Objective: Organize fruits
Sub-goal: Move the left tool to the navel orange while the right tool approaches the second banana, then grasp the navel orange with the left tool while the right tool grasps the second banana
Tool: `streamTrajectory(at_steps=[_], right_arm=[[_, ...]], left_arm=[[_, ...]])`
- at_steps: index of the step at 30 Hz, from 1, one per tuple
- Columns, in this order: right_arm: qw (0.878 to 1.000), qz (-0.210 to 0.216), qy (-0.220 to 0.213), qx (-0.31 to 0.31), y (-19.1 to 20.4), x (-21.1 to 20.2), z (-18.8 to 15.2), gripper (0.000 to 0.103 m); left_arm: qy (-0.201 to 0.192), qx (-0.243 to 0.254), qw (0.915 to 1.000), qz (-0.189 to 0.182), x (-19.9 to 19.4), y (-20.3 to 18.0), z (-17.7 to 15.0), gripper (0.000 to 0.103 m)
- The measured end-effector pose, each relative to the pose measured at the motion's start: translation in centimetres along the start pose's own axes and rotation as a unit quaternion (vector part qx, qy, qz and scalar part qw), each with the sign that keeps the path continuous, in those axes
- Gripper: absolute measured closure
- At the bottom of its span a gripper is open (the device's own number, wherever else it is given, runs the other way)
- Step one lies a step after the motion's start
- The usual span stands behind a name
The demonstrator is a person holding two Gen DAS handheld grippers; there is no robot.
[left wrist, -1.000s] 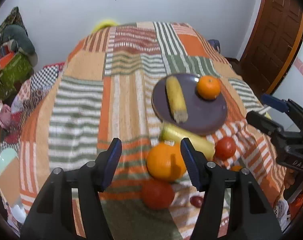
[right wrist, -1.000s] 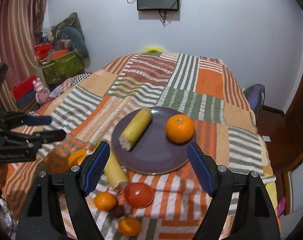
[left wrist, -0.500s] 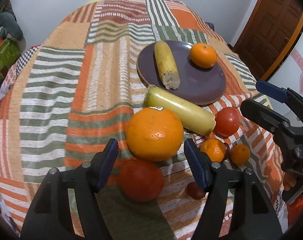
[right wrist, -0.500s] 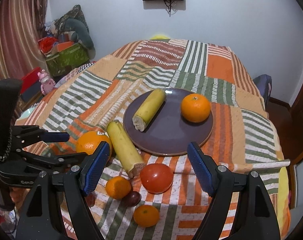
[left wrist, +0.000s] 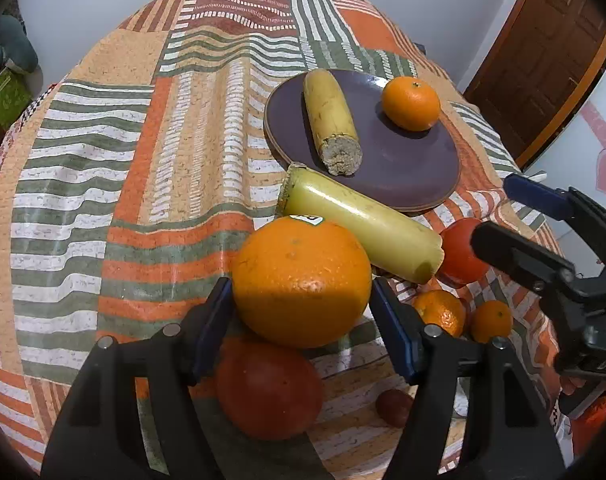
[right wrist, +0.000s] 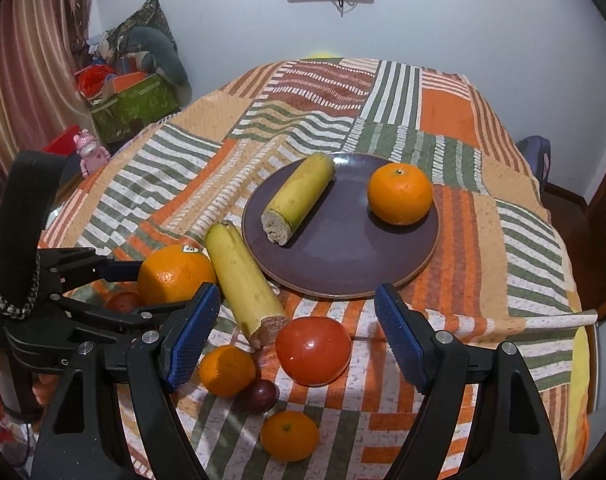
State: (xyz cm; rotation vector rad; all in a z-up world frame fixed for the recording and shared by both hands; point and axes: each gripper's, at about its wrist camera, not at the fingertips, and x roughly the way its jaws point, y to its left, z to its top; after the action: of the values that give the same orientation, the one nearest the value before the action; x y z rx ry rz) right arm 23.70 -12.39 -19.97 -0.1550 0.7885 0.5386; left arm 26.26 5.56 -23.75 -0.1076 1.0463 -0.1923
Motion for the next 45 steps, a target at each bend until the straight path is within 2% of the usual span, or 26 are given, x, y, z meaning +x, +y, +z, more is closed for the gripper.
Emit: streamTrajectory(at_steps=[4,9,11,14,16,17,20,25,27,30,35,39,45], right_arm=[[1.0,0.003,0.005,-0.011,0.6,0.5,0.1,0.026],[1.0,0.01,0.01,-0.028,1.4,1.2,0.4,0.026],[0.999,0.026,0.024,-0.034,1.8,1.9,0.6,0.026],[0.997,0.043,0.045,-0.039,2.3,3.3,0.8,0.035],[0.996,0.047,0.063,-0.044,2.6,4.2,0.9,0.049],[0.995,0.046,0.072,-0.046,2.8,4.8,1.0,0.051],[0.993,0.042,0.096,-0.05,3.1,6.2,1.1,0.053],[0.991,0.04,0.109,-0.06,3.6,6.7,1.4,0.053],[0.991,0.049,0.113,-0.053,3.4,6.5,1.5,0.055],[0.989,0.079,0.118,-0.049,3.5,5.9,1.8,0.063],[0.984,0.061,0.142,-0.085,5.0,7.6,2.1,0.062],[0.981,0.064,0.159,-0.087,5.4,9.3,2.3,0.061],[0.982,0.058,0.151,-0.097,6.7,10.3,2.8,0.065]], left_arm=[[-0.004,-0.014,0.9999,-0.009,-0.4,0.7,0.3,0.036],[-0.041,-0.029,0.9986,0.018,-2.6,2.4,0.7,0.036],[-0.05,-0.039,0.9978,0.019,-3.5,3.5,0.7,0.036],[-0.059,-0.051,0.9966,0.027,-4.6,5.2,0.4,0.036],[-0.063,-0.059,0.9957,0.033,-5.3,6.2,-0.1,0.036],[-0.063,-0.062,0.9955,0.033,-5.5,6.6,-0.3,0.036],[-0.061,-0.07,0.9951,0.033,-5.8,7.7,-1.0,0.036],[-0.058,-0.072,0.9951,0.034,-6.0,8.3,-2.0,0.036],[-0.059,-0.076,0.995,0.028,-6.0,8.4,-2.3,0.036],[-0.059,-0.079,0.995,0.019,-6.2,8.3,-2.6,0.036],[-0.062,-0.081,0.9946,0.015,-6.4,8.2,-2.8,0.036],[-0.061,-0.085,0.9944,0.014,-6.5,8.5,-3.1,0.036],[-0.054,-0.089,0.9944,0.018,-6.2,9.0,-3.4,0.036]])
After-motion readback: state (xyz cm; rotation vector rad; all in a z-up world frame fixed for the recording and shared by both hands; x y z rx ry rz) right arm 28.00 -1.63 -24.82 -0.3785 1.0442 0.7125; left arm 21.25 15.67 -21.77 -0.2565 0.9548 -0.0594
